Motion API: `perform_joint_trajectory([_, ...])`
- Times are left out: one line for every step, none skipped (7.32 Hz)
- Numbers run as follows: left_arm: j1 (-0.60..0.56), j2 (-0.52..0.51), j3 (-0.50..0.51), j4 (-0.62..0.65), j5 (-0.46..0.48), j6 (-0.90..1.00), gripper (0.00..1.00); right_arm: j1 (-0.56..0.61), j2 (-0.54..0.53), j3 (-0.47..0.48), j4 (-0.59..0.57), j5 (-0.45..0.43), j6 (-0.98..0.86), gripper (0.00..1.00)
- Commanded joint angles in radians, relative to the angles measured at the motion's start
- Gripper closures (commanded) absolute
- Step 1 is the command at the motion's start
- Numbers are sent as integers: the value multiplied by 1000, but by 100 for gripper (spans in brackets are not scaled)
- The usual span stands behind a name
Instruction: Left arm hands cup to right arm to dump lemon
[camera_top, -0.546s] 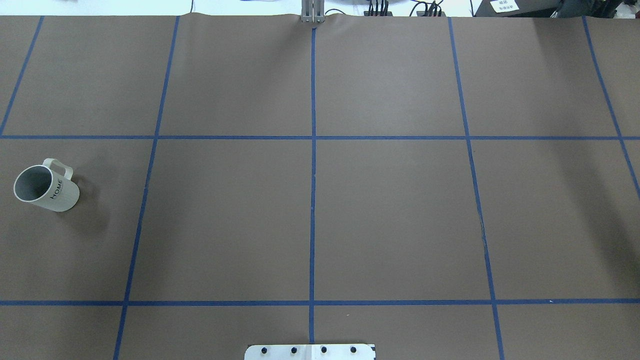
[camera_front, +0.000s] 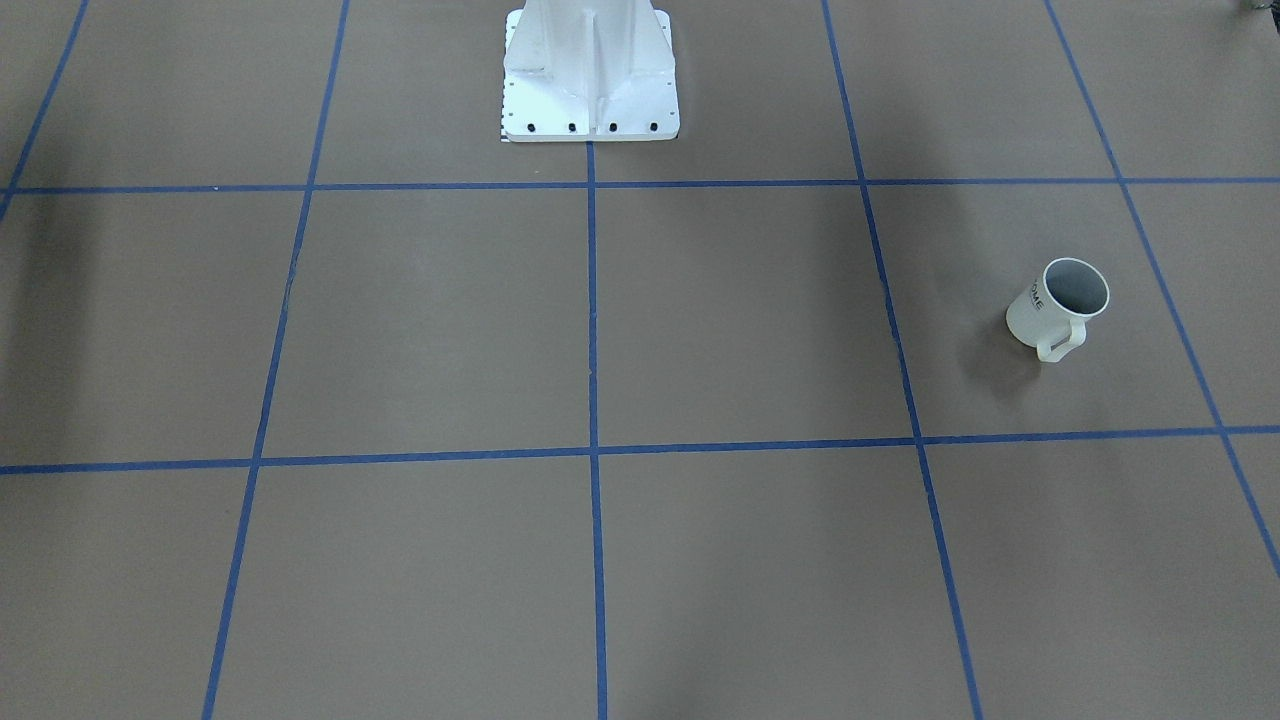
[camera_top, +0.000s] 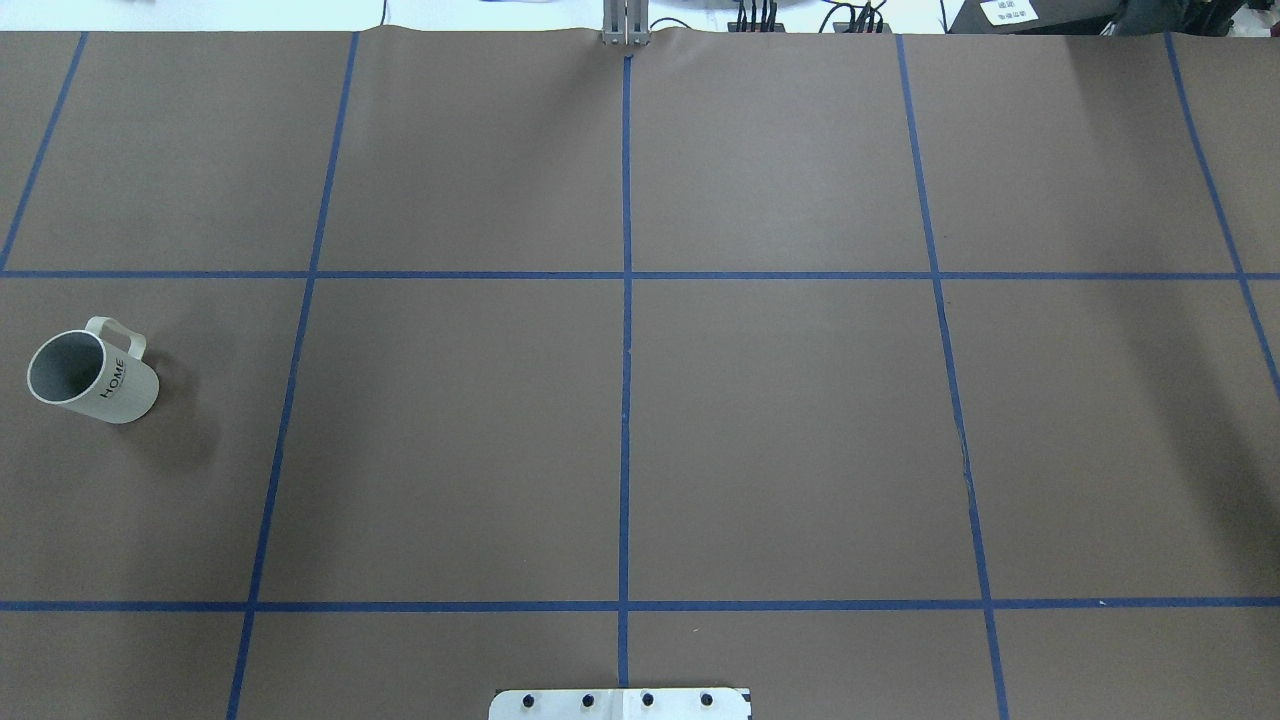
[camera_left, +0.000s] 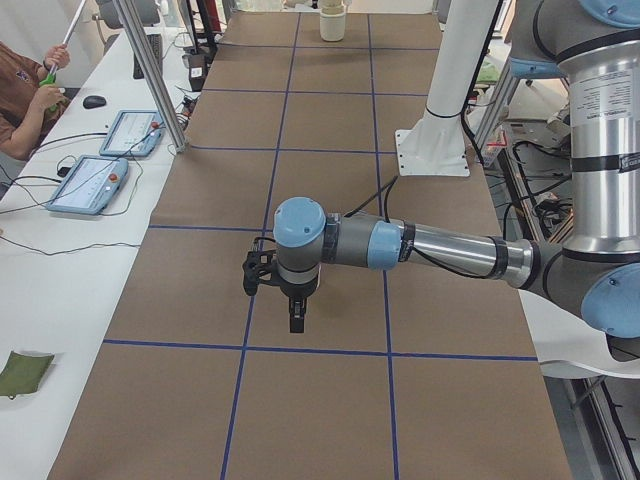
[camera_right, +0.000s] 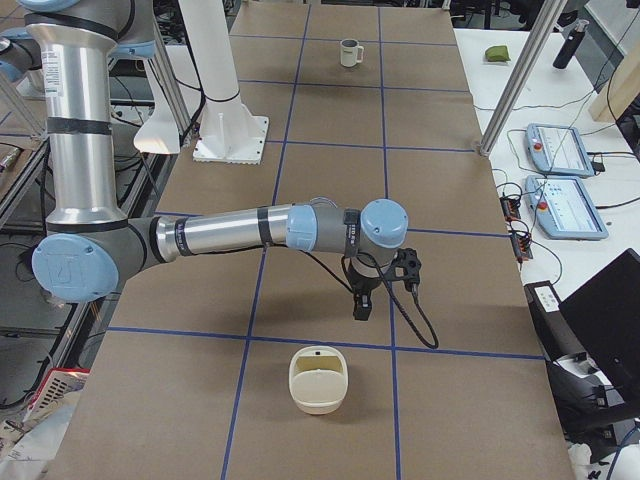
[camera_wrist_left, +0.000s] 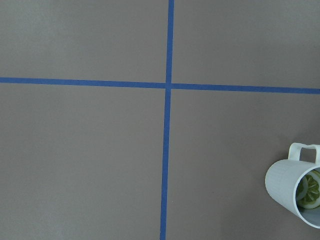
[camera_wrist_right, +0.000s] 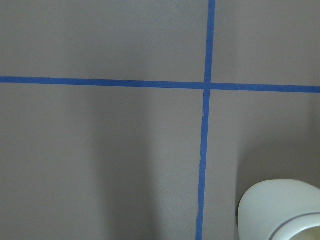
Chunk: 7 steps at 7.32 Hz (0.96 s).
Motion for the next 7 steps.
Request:
perform_joint_trajectory([1,13,-5,-1,-6,1,0,-2,-31,-30,71,6,5,0])
perform_joint_trajectory([24,13,2,1,-79,-1,0,-2,-61,-40,158,6,10,0])
perform_joint_trajectory([75,13,6,-2,-113,-5,0,-13,-61,-63,228,7,11,0])
perform_joint_trajectory([151,12,7,-21,-117,-13,0,-22,-63,-61,241,12,14,0])
perform_joint_trajectory([214,-11,12,-80,-109,-101,0,-40,-63,-61,242,12,14,0])
perform_joint_trajectory([262,-25,22,-147,-106,-207,0,-65,-62,-61,242,6,14,0])
perform_joint_trajectory([320,-42,56,-204,-78,-229,0,-80,-58,-63,244,4,13,0])
